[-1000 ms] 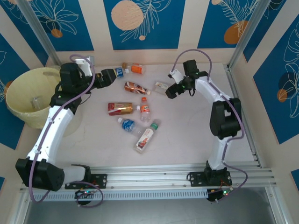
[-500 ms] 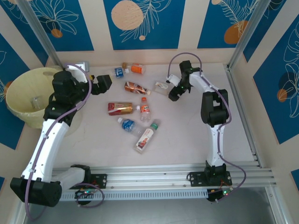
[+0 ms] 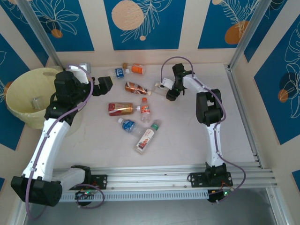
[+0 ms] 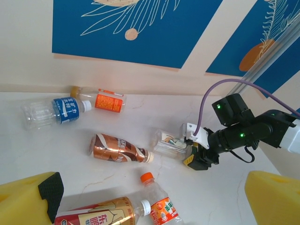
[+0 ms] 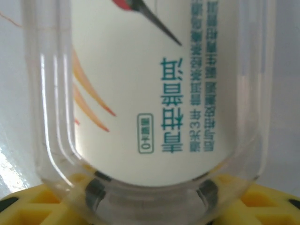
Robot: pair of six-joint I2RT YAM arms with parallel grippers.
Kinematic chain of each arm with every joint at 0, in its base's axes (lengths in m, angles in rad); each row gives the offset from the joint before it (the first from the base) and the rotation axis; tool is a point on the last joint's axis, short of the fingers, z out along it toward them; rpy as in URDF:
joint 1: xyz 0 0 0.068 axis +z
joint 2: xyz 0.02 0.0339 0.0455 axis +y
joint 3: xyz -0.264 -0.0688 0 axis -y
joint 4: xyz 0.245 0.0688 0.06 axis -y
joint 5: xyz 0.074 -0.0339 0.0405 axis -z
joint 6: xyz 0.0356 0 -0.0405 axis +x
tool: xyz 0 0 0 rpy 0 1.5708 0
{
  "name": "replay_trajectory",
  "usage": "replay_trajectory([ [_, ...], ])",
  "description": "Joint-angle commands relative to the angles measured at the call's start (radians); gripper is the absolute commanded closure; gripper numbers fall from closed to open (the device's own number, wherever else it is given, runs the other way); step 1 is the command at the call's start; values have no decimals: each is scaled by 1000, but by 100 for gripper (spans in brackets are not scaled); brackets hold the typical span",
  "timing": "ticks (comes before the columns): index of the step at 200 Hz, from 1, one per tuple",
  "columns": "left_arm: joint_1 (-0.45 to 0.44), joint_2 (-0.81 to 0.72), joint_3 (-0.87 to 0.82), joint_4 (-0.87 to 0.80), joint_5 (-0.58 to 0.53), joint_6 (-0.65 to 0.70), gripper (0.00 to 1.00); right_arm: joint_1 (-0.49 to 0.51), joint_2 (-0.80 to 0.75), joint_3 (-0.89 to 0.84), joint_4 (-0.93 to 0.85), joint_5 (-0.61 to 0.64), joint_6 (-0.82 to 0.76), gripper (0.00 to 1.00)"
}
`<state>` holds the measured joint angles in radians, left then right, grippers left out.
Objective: Put the plastic bottles in the bin
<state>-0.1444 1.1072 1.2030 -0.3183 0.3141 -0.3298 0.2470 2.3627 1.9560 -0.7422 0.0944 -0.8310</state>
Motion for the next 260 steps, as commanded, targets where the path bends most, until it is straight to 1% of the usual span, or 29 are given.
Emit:
replay_trajectory([
  [1,-3,11,0,-6,3,19,0,2,-11,-28,26,2,-3,49],
  [34,-2,21,-4,4,28,11,0,-4,-110,-130,107,-7,40,70],
  [41,-3,23,-10,14,49,8,0,0,-141,-151,113,-19,57,71],
  [55,-4,23,-39,78,146,-5,0,18,-211,-213,149,-43,89,73],
  [72,-4,28,-91,187,233,-74,0,38,-305,-312,222,-46,138,73],
  [96,-4,67,-110,235,272,-139,0,47,-425,-427,276,-78,276,73],
  [109,-6,96,-107,246,288,-173,0,52,-497,-513,336,-98,335,74],
  [116,-9,112,-106,258,302,-190,0,58,-537,-565,372,-105,358,77],
  [129,-20,140,-106,286,324,-220,0,70,-605,-647,421,-125,387,79],
  [141,-35,171,-89,284,344,-217,0,82,-660,-700,436,-148,395,83],
  [154,-62,210,-53,240,343,-195,0,93,-718,-745,453,-164,420,90],
  [160,-76,224,-35,219,335,-184,0,99,-745,-766,467,-170,436,95],
  [168,-95,242,-19,199,323,-173,0,106,-784,-798,491,-176,469,100],
  [184,-136,268,-12,216,314,-174,0,118,-867,-887,585,-172,575,100],
  [199,-182,297,-7,244,301,-188,0,123,-935,-989,699,-248,711,100],
  [218,-236,329,-1,267,260,-209,0,138,-978,-1134,956,-300,873,100],
  [230,-258,339,-4,305,253,-226,0,144,-969,-1169,1068,-334,951,100],
  [240,-269,356,-1,332,268,-245,0,147,-946,-1154,1082,-366,998,100],
  [260,-284,407,32,352,339,-292,0,165,-887,-1082,998,-438,1046,100],
])
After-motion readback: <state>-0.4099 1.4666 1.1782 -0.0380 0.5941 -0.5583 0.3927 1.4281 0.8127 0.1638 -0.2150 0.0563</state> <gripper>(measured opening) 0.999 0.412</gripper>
